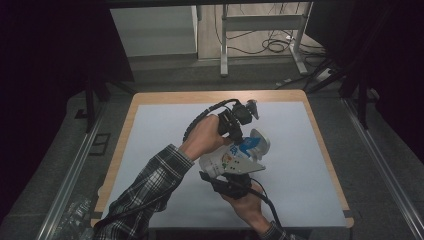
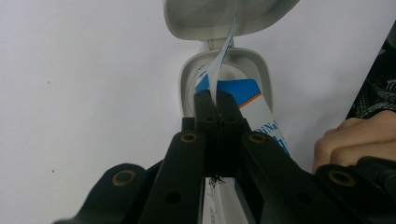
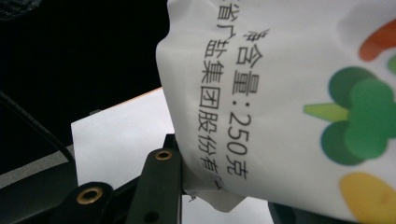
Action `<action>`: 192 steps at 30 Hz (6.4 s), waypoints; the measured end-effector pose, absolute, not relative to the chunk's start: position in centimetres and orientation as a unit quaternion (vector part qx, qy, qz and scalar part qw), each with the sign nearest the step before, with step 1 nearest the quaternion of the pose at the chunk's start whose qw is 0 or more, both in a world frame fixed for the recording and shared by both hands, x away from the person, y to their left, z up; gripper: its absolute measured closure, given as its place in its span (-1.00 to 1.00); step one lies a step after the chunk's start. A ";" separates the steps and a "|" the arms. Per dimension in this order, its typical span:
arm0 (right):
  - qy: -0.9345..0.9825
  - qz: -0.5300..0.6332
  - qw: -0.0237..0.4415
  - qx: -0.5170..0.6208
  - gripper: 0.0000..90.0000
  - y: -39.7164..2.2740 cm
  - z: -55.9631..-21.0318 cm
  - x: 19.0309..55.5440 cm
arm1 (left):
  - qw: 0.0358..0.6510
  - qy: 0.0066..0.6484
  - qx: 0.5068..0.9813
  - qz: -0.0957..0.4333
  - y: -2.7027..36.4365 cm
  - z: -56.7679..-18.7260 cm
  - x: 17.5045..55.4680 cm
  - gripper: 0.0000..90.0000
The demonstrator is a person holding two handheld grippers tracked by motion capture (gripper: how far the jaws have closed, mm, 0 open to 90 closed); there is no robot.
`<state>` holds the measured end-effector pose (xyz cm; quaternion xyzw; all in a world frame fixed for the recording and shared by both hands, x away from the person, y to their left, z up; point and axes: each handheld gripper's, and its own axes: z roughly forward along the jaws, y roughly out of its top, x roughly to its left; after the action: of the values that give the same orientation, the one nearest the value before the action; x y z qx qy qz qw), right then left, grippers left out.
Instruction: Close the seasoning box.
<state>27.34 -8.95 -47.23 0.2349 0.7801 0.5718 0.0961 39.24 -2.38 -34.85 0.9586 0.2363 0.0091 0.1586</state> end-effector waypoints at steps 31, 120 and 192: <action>0.779 0.573 0.098 0.234 0.59 -9.0 -47.1 27.3 | 0.156 0.235 0.959 0.007 -2.6 -34.8 39.3 1.00; 0.775 0.578 0.101 0.234 0.59 -9.2 -46.9 27.3 | 0.155 0.233 0.960 0.002 -2.9 -35.0 39.4 1.00; 0.834 0.468 0.202 0.209 0.50 -7.8 -51.1 27.3 | 0.321 0.240 0.915 -0.036 4.6 -36.5 38.1 0.99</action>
<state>27.34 -7.78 -51.12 0.2092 0.8344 0.4680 0.2022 38.09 4.64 -36.49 0.9154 0.2396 -0.0358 0.3214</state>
